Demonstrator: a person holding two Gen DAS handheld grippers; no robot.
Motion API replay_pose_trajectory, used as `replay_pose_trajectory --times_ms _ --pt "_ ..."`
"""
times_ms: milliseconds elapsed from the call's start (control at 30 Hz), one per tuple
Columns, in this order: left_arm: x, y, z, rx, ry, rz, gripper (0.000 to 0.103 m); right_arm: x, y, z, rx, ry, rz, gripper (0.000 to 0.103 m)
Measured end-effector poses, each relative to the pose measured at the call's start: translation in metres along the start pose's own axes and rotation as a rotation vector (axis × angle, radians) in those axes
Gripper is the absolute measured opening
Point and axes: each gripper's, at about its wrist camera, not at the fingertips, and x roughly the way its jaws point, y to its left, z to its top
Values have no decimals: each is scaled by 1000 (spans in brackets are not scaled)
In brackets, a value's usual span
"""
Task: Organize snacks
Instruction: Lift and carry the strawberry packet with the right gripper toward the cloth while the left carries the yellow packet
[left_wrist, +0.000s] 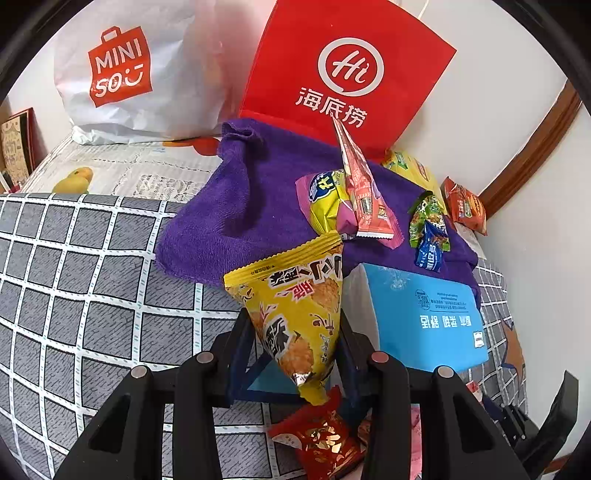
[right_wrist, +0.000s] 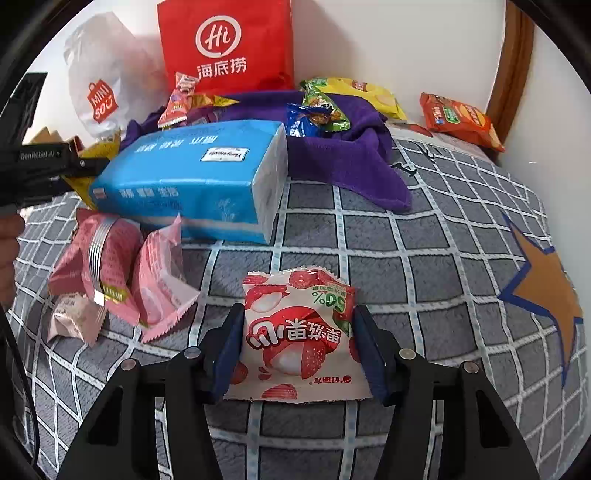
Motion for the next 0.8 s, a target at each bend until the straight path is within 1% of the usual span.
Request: replay_pose_trajectory --times_ms 133,200,267,433,600,700,733,800 --pt "-1 2 1 -17 2 -24 39 -4 -6 -7 43 2 4 55" --pt "-3 1 1 -11 -6 -34 39 -10 -8 -10 63 -15 4 55" --pt "-4 0 1 -7 -8 -20 38 -14 -10 -13 76 -22 -1 55" --pt "-4 0 1 -3 -13 -15 38 -28 -15 -14 97 -42 -67 55" --pt "-9 2 0 -4 -21 -19 38 -50 -16 -3 101 -71 -63 55" --pt "-13 -1 1 8 -28 2 38 -64 -13 10 92 -104 -62 55" --pt "-15 0 2 -2 -21 -2 38 -69 -12 15 90 -116 -60 55" --pt "-22 1 3 -26 -4 -34 38 -77 -10 26 85 -138 -58 55"
